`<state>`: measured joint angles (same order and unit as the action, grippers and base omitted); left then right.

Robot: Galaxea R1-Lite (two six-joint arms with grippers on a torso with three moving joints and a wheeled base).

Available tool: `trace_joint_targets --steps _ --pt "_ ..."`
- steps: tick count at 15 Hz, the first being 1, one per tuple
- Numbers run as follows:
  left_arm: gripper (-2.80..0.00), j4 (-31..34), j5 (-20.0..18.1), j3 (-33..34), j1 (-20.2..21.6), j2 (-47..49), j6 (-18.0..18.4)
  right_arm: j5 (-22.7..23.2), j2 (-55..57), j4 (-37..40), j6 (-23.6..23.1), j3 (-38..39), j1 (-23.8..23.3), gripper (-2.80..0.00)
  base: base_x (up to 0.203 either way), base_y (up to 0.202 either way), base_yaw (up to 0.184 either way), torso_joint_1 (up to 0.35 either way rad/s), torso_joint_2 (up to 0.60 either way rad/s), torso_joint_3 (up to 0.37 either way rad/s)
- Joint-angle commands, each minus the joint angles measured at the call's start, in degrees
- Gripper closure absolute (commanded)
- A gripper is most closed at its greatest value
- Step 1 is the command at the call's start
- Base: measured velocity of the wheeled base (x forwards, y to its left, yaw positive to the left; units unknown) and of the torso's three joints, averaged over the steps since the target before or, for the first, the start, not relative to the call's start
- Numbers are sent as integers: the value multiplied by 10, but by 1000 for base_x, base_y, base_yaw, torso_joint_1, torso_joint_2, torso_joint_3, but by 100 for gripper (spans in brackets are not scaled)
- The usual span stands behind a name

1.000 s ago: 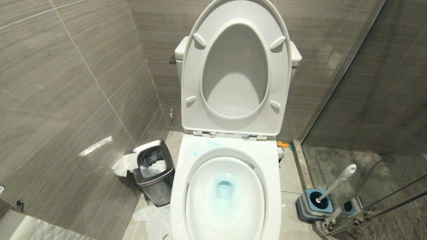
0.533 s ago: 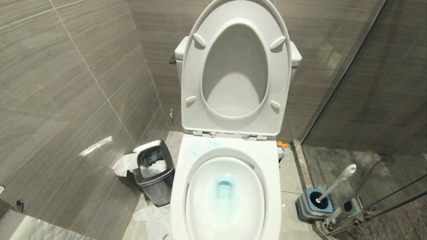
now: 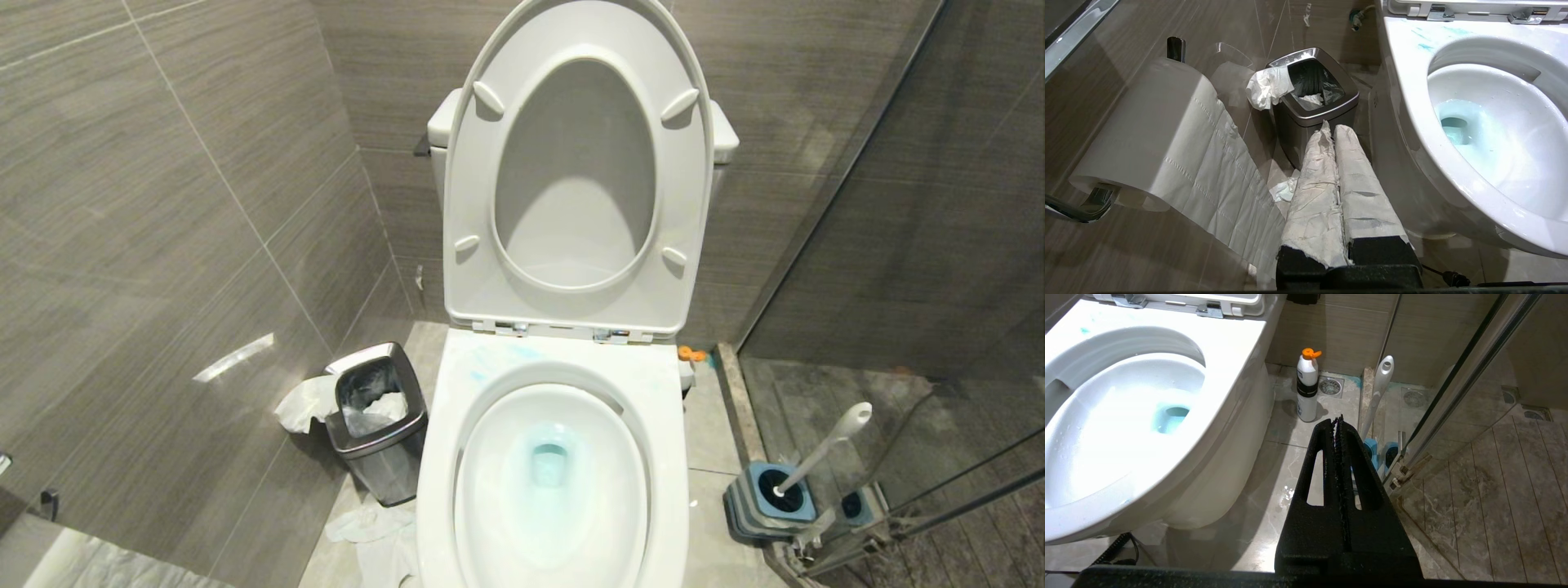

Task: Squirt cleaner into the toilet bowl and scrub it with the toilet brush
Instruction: Flush the toilet

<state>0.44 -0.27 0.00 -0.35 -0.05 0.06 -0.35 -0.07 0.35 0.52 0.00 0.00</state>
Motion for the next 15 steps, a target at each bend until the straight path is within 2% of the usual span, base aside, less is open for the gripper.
trace_joint_targets --steps 1,15 --pt "0 0 0 1 0 0 0 0 1 0 0 0 0 0 0 0 0 0 0 0" --pt "0 0 -1 1 0 0 2 0 1 0 0 0 0 0 0 0 0 0 0 0"
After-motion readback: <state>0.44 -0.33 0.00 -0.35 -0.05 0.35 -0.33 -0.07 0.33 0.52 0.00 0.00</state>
